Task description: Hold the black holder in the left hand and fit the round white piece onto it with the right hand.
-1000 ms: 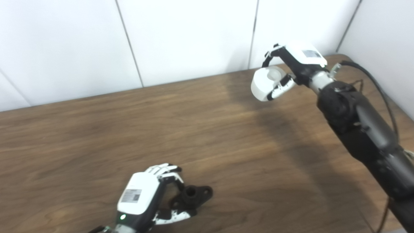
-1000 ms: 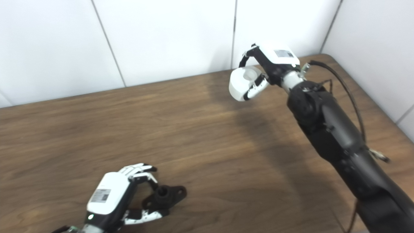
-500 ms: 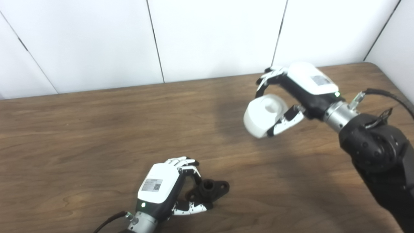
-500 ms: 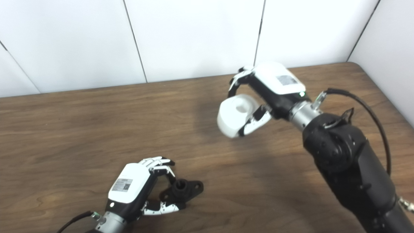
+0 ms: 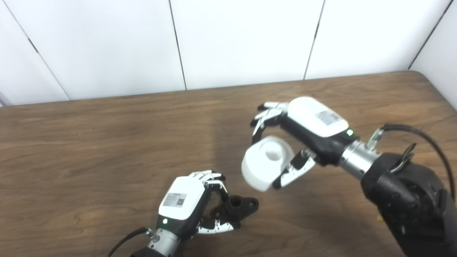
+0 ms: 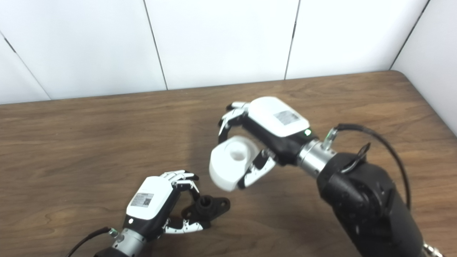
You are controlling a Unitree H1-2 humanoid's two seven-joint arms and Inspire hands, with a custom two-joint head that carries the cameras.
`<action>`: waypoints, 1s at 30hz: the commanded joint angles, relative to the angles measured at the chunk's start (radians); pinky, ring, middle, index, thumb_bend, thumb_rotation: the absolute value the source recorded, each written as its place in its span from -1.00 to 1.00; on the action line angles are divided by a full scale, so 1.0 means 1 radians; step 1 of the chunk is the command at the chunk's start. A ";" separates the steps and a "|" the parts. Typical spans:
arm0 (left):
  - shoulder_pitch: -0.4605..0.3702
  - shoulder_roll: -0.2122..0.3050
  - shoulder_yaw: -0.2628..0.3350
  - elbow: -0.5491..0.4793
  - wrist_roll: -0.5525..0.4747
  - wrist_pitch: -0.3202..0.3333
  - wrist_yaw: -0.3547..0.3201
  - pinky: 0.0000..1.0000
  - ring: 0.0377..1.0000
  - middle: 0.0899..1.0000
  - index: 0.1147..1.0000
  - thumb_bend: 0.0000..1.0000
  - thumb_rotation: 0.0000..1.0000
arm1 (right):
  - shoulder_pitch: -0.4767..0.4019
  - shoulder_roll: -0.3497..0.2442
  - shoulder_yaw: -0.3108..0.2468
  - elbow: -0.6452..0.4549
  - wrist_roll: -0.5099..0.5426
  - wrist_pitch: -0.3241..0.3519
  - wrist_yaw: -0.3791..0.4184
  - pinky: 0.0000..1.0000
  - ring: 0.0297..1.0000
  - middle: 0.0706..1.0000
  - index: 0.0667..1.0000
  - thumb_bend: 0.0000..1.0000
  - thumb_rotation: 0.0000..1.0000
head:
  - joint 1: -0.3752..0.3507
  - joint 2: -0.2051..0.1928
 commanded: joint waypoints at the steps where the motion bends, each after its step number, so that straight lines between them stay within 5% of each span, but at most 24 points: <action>1: 0.002 0.003 -0.017 0.024 0.032 0.018 -0.051 0.61 0.65 0.52 -0.16 0.03 -0.90 | -0.020 0.022 0.004 -0.036 -0.014 -0.039 -0.011 0.83 0.80 0.51 -0.11 0.05 -0.71 | 0.002 0.001; 10: -0.001 -0.004 -0.021 0.017 0.039 0.029 -0.062 0.61 0.65 0.52 -0.16 0.03 -0.90 | 0.029 0.072 0.027 -0.039 -0.008 -0.056 0.027 0.95 0.85 0.53 -0.11 0.05 -0.72 | 0.007 0.012; 30: -0.006 -0.016 -0.033 -0.001 0.053 0.050 -0.087 0.60 0.65 0.52 -0.16 0.03 -0.90 | 0.080 0.146 0.062 0.028 -0.060 -0.150 0.000 0.77 0.84 0.54 -0.11 0.05 -0.72 | 0.018 0.030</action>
